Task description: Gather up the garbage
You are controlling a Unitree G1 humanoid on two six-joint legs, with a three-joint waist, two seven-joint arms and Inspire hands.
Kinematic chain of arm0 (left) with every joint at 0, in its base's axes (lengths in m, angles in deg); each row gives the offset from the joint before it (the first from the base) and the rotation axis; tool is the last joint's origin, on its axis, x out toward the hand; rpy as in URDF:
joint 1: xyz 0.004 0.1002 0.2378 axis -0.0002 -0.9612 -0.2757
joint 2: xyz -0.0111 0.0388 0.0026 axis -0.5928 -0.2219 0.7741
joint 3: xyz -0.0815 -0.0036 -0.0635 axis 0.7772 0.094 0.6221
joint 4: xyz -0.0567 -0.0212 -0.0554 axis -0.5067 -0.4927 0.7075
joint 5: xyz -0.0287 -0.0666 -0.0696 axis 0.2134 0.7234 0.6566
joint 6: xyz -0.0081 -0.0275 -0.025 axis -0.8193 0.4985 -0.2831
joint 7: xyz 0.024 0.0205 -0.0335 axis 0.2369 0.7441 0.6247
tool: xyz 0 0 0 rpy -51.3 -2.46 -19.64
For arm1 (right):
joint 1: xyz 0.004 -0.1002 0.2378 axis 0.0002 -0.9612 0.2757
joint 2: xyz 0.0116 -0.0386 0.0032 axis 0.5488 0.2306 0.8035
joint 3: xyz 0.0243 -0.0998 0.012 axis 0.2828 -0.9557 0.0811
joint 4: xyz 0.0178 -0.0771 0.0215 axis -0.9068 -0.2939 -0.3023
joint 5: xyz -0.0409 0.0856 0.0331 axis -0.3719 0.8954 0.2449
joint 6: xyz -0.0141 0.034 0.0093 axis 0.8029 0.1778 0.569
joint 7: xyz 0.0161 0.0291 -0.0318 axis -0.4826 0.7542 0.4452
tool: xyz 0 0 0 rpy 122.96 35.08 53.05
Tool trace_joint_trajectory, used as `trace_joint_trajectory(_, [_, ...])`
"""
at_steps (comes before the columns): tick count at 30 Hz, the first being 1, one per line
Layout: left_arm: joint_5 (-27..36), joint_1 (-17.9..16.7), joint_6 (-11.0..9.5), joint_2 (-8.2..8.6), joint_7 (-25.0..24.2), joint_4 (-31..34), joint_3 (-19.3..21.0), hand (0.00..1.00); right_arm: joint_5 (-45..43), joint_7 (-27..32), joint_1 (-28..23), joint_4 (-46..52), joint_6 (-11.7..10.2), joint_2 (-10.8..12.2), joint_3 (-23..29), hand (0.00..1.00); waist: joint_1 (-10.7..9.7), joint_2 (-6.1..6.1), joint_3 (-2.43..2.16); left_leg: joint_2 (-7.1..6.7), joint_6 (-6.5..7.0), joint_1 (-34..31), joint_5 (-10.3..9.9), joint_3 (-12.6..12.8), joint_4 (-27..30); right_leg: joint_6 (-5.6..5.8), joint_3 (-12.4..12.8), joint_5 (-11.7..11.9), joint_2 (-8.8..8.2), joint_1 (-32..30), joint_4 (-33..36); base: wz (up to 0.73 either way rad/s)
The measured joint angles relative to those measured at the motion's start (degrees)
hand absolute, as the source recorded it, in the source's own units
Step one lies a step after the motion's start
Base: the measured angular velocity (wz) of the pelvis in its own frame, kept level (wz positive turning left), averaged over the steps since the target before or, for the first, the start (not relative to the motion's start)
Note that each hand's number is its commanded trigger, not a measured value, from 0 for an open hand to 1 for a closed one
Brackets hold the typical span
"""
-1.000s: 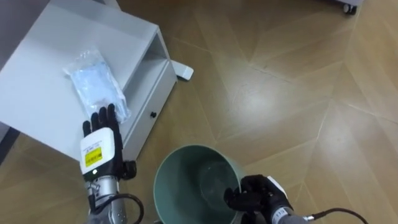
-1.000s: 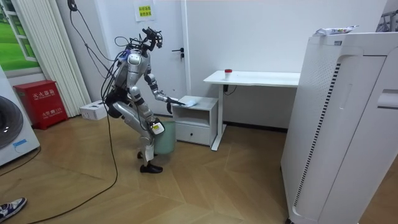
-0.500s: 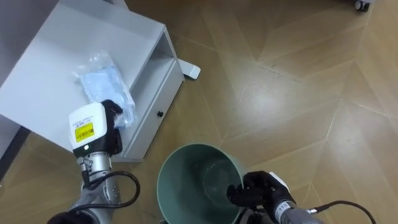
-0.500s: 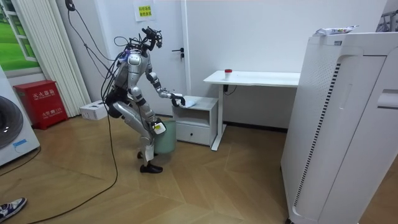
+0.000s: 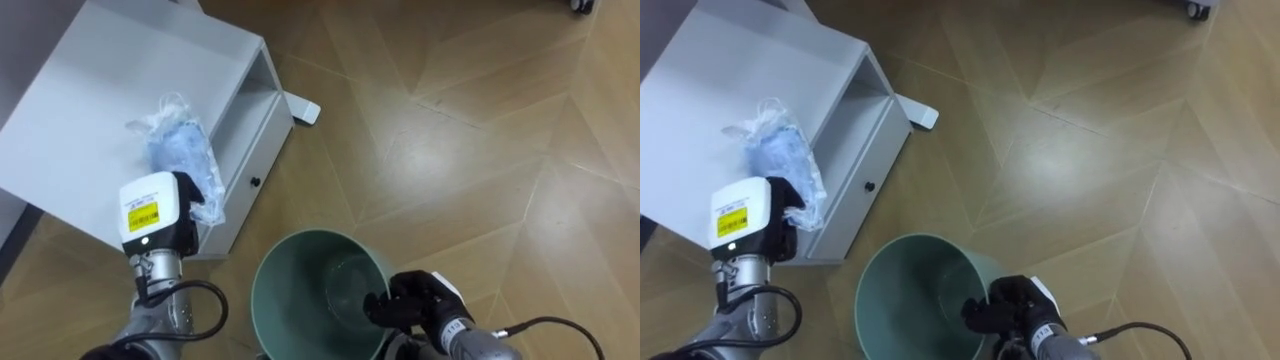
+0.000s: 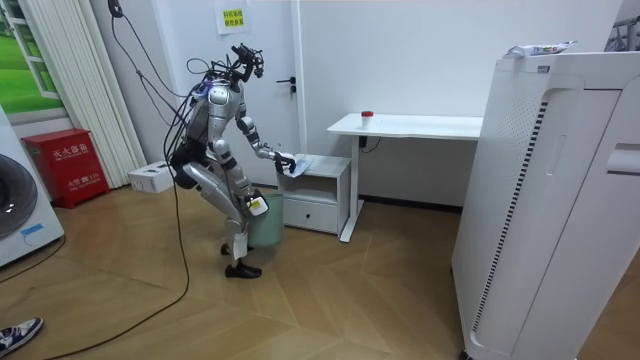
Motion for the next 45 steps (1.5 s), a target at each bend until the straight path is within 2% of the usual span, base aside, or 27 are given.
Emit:
trace_joint_trajectory(6, [0.4, -1.2, -0.5, 0.32, 1.3, 0.2, 0.1, 1.00, -0.3, 2.6, -0.4, 2.4, 0.3, -0.6, -0.5, 1.00, -0.3, -0.01, 0.00, -0.03, 0.02, 0.5, 0.0, 0.3, -0.2, 0.02, 0.0, 0.0, -0.12, 0.3, 0.2, 0.00])
trace_joint_trajectory(9, [1.7, -2.4, -1.7, 1.19, 2.0, 0.4, 0.1, 1.00, -0.4, 4.0, -1.1, 3.6, 0.2, -0.8, -0.3, 1.00, -0.6, -0.05, 0.01, -0.05, 0.02, 1.0, 0.0, 0.2, -0.2, 0.12, 0.0, -0.1, -0.13, 0.8, 0.1, 0.00])
trace_joint_trajectory(13, [2.8, -2.5, -5.4, 2.57, 3.3, 0.9, 0.7, 1.00, -0.9, 6.0, -1.9, 3.9, -1.4, -0.8, -0.3, 1.00, -0.8, -0.29, 0.12, 0.04, 0.01, 2.6, 0.0, 0.1, -0.2, 0.10, -0.1, -0.3, -0.07, 2.6, 0.0, 0.01])
trace_joint_trajectory(15, [3.3, -3.7, -7.0, 2.65, 3.9, 3.2, 0.7, 1.00, -1.8, 6.7, -2.5, 4.7, -1.9, -0.9, -0.3, 1.00, -1.0, -0.43, 0.09, 0.01, 0.01, 3.7, 0.0, 0.2, -0.6, 0.12, -0.1, -0.3, -0.13, 3.6, -0.2, 0.00])
trace_joint_trajectory(17, [3.2, -7.3, -9.3, 2.71, 5.7, 7.6, 0.7, 1.00, -3.0, 7.1, -5.1, 6.8, -2.6, -1.1, 0.3, 1.00, -1.2, -1.23, -0.03, 0.09, 0.00, 6.2, 0.0, 1.0, -1.7, 0.18, 0.5, -0.4, -0.01, 5.5, -0.7, -0.08])
trace_joint_trajectory(18, [3.2, -8.4, -10.0, 2.79, 6.2, 8.4, 0.7, 1.00, -3.5, 7.1, -5.8, 7.2, -2.9, -1.1, 0.6, 1.00, -1.3, -1.33, -0.04, 0.15, 0.00, 7.1, 0.0, 1.2, -2.1, 0.19, 0.6, -0.4, 0.10, 6.2, -1.1, -0.15])
trace_joint_trajectory(20, [3.2, -12.7, -12.3, 2.98, 6.8, 11.1, 0.6, 1.00, -5.4, 7.4, -8.2, 8.8, -4.0, -1.0, 0.9, 1.00, -1.7, -1.46, -0.13, 0.24, -0.16, 10.0, 0.0, 1.3, -3.8, 0.34, 0.6, -0.2, 0.60, 9.1, -2.9, -0.11])
trace_joint_trajectory(23, [3.2, -16.7, -13.7, 2.98, 6.7, 14.5, 0.5, 1.00, -5.9, 7.6, -9.5, 9.2, -4.8, -1.0, 2.1, 1.00, -1.8, -1.62, -0.42, 0.66, -0.26, 11.9, 0.1, 1.3, -4.7, 0.44, 0.4, 0.2, 1.22, 11.2, -4.4, -0.06])
trace_joint_trajectory(24, [3.2, -17.5, -13.9, 2.97, 6.6, 15.4, 0.5, 1.00, -6.4, 7.6, -9.9, 9.7, -4.8, -1.0, 2.4, 1.00, -1.7, -1.70, -0.64, 0.64, -0.26, 12.0, 0.1, 1.4, -4.9, 0.46, 0.4, 0.2, 1.23, 11.4, -4.5, 0.00])
trace_joint_trajectory(25, [3.6, -19.4, -14.1, 3.03, 6.3, 17.0, 0.4, 1.00, -7.0, 7.8, -10.8, 10.5, -5.2, -0.9, 3.0, 1.00, -1.8, -1.96, -1.31, 0.56, -0.33, 12.4, 0.2, 1.5, -5.5, 0.52, 0.6, 0.3, 1.25, 11.5, -4.9, 0.00])
trace_joint_trajectory(27, [5.3, -21.6, -14.5, 3.76, 5.0, 18.1, -0.4, 1.00, -7.0, 7.8, -11.7, 10.7, -5.7, -0.6, 3.7, 1.00, -1.6, -2.10, -1.41, 0.44, -0.31, 14.1, 0.3, 1.7, -6.2, 0.61, 0.5, 0.3, 1.24, 12.9, -5.1, -0.02])
trace_joint_trajectory(28, [5.6, -23.1, -14.7, 4.29, 3.9, 18.2, -0.8, 1.00, -7.0, 7.7, -12.6, 10.8, -6.1, -0.3, 4.0, 1.00, -1.3, -2.52, -2.12, 0.38, -0.30, 15.0, 0.2, 2.1, -6.7, 0.71, 0.7, 0.2, 1.37, 13.5, -5.3, -0.12])
trace_joint_trajectory(29, [5.6, -23.9, -14.9, 4.79, 2.6, 18.2, -1.2, 1.00, -6.8, 7.4, -13.0, 10.8, -6.6, -0.1, 4.1, 1.00, -0.8, -2.79, -2.38, 0.29, -0.29, 15.9, 0.2, 2.5, -7.1, 0.70, 0.6, 0.2, 1.32, 14.3, -5.9, -0.14])
trace_joint_trajectory(32, [5.7, -25.1, -15.5, 6.12, -0.5, 18.2, -2.9, 1.00, -7.5, 6.8, -13.7, 10.6, -7.6, 0.6, 4.3, 1.00, -0.3, -2.84, -2.56, 0.19, -0.28, 18.0, 0.2, 2.7, -8.0, 0.80, 0.9, 0.1, 1.42, 16.1, -6.4, -0.02])
trace_joint_trajectory(35, [6.0, -26.2, -15.6, 7.60, -4.3, 18.2, -3.6, 1.00, -9.1, 5.7, -13.7, 10.6, -7.8, 1.9, 4.5, 1.00, -0.2, -2.79, -2.61, 0.31, -0.27, 18.9, 0.2, 2.9, -8.4, 1.10, 1.6, 0.5, 2.02, 16.9, -7.2, -0.10])
trace_joint_trajectory(38, [7.9, -27.1, -15.7, 8.71, -8.0, 18.8, -5.7, 1.00, -8.4, 4.9, -13.7, 10.6, -7.8, 2.4, 4.3, 1.00, 0.8, -2.73, -2.77, 0.58, -0.27, 19.1, 0.2, 3.0, -8.4, 0.91, 1.3, 1.2, 2.07, 17.3, -8.1, -0.10])
trace_joint_trajectory(45, [12.6, -29.0, -16.4, 9.78, -14.1, 18.8, -7.2, 1.00, -6.5, 3.7, -13.7, 10.6, -8.9, 2.7, 4.1, 1.00, 1.7, -2.80, -2.92, 1.01, -0.30, 19.9, 0.3, 3.0, -8.9, 0.92, 1.0, 1.4, 2.14, 18.4, -8.8, 0.00])
